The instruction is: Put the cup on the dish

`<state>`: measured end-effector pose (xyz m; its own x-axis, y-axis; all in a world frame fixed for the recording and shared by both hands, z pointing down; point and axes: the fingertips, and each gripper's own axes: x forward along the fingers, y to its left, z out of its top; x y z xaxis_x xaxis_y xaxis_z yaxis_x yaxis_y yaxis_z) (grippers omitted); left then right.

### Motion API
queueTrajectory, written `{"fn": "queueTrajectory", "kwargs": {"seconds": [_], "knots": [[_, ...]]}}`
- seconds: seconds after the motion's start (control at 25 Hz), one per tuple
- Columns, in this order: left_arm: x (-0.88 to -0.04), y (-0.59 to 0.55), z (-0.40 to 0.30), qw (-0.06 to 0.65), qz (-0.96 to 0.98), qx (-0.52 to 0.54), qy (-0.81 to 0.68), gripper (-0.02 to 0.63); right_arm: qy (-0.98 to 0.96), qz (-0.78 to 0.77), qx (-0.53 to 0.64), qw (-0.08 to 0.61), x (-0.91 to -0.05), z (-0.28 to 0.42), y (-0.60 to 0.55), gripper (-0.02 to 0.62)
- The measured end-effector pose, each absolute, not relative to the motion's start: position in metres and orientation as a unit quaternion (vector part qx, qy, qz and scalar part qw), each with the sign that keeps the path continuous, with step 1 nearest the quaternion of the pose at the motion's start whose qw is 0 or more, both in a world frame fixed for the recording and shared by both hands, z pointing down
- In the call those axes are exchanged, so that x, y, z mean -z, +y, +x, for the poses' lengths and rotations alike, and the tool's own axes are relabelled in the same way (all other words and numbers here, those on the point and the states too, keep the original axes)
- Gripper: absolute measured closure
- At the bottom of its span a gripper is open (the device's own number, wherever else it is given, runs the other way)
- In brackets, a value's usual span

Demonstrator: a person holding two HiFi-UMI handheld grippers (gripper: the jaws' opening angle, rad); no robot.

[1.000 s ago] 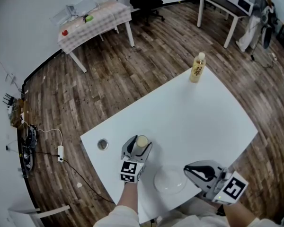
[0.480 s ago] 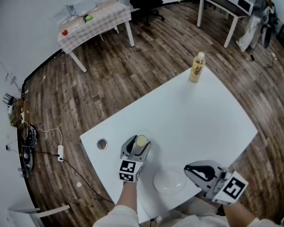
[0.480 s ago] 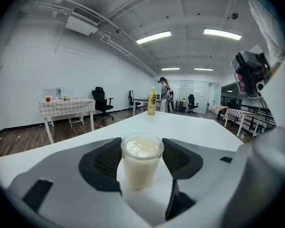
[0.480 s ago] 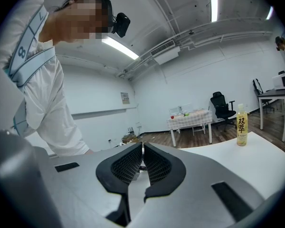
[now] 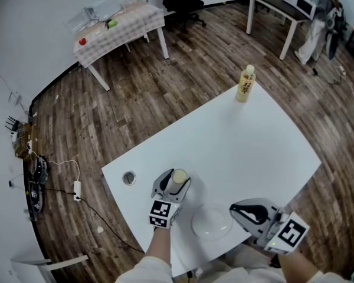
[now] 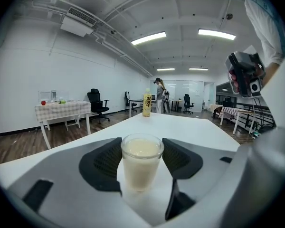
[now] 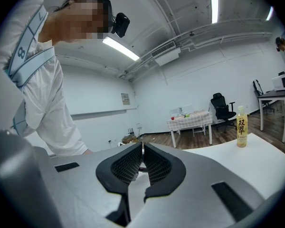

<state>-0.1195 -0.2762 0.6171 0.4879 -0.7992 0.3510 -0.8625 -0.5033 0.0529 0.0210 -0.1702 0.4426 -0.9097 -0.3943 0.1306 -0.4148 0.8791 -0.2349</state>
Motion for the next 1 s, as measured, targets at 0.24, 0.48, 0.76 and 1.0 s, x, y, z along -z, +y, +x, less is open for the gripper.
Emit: {"fn": "queueTrajectory", "kwargs": {"seconds": [0.24,0.48,0.76,1.0], "knots": [[-0.604,-0.256,-0.107,0.114,0.865,-0.131,-0.470,0.341,-0.970,0.208,-0.125,0.034,-0.437,0.017,-0.161,0.561],[-0.597,-0.228,-0.077,0.116,0.882,-0.122,-0.439,0.341,-0.970,0.209,-0.120,0.029,-0.432,0.018,-0.148,0.561],[-0.600,-0.191,-0.039,0.122,0.898,-0.130,-0.403,0.341,-0.969,0.214,-0.116,0.029,-0.427,0.028,-0.131,0.561],[-0.607,-0.164,-0.017,0.127,0.904,-0.136,-0.385,0.341,-0.968,0.223,-0.112,0.030,-0.427,0.041,-0.118,0.561]]}}
